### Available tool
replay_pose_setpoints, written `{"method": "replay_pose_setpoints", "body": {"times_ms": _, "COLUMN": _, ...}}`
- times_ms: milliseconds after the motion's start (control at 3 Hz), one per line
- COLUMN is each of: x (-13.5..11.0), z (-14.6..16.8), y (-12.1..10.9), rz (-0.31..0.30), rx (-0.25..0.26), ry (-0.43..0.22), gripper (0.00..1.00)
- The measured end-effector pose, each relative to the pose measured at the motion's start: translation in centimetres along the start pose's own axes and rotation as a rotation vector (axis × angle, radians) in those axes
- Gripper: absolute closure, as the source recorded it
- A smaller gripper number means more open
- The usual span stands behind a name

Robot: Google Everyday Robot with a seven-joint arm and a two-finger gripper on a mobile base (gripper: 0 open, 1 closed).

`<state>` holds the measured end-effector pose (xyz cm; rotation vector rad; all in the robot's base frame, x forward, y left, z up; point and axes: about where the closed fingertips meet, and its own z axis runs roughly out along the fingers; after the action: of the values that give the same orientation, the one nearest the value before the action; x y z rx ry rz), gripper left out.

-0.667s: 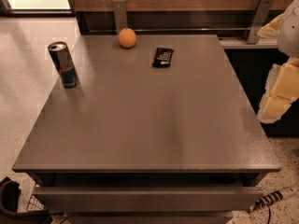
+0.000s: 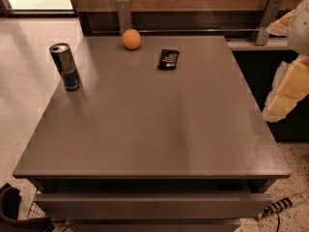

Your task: Knock redbull can over

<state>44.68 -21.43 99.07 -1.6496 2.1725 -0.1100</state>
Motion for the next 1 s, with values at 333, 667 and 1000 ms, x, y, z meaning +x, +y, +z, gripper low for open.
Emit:
{"method": "replay_pose_setpoints", "body": {"times_ms": 333, "x": -1.6, "z": 0.0, "y": -2.2, "rz": 0.059, "rx": 0.061, "ry": -0.138, "gripper": 0.0}}
{"method": "replay_pose_setpoints", "body": {"times_ms": 667, "x": -4.4, "z": 0.3, "y": -4.4, "rz": 0.1, "rx": 0.116, "ry": -0.314, "gripper": 0.0}}
{"method": "replay_pose_setpoints", "body": {"times_ms": 1000, "x": -9.0, "z": 1.1, "y": -5.7, "rz": 0.103, "rx": 0.124, "ry": -0.523, "gripper": 0.0}}
